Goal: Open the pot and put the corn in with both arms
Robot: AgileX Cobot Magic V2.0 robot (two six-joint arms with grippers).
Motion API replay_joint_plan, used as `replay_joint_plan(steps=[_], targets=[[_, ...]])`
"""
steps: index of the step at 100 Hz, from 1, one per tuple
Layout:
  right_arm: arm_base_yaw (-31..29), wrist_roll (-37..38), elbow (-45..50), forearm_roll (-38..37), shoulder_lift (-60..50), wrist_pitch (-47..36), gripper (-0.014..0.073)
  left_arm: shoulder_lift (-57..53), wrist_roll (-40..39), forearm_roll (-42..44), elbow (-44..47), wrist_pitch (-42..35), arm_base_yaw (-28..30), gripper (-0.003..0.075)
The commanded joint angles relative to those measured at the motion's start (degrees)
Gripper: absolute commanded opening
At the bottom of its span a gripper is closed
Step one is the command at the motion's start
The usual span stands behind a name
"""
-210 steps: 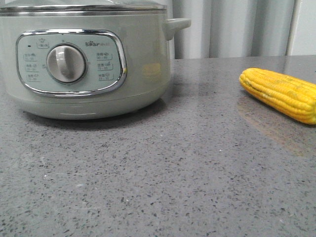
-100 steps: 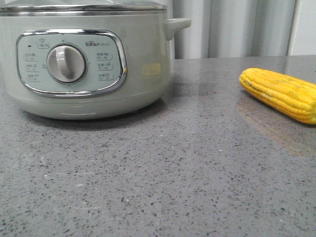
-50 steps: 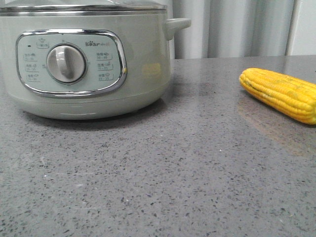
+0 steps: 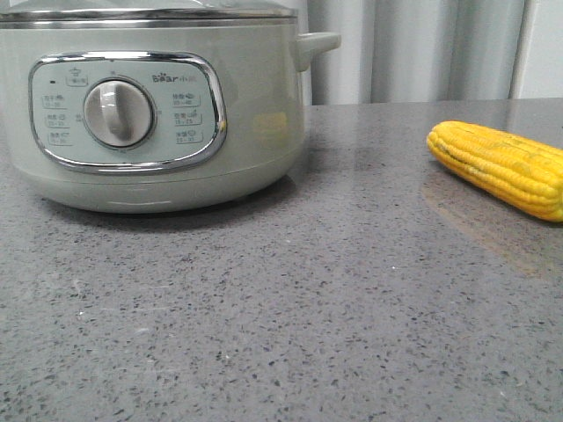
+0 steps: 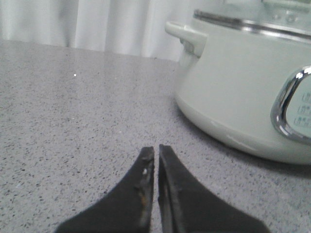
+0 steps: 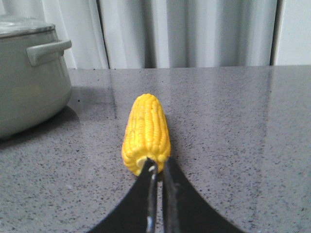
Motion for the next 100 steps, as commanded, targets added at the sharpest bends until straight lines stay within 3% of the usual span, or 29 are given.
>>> replay_joint_plan(steps=[1,79,84,94,100], targets=[[-0.37,-0.46,1.38,2.17,-1.03,-4.46,-0.0074,-1.8,-0.43,-1.86,1.46,-5.57,0.06,-0.0019],[-0.37,-0.34,1.38,3.61,-1.03,-4.77,-0.0074,-1.8,-0.43,-2.92,1.46,-5.81,0.06,-0.0019],[-0.37,0.5,1.38,6.07,-1.03,-6.78,-0.0074,-1.8,-0.43,-5.92,1.46,-6.56,0.06,-0.0019],[-0.37,3.77,0.85,18.17,-1.03,-13.82,-0.0074,-1.8,-0.43,-15.84,1.34,-10.37,0.06,-0.0018],[-0.37,3.77,-0.77,21.71,-1.03,-13.37,-0.0074,-1.8,-0.43,-17.37,0.46,-10.31,0.06,-0.0019]])
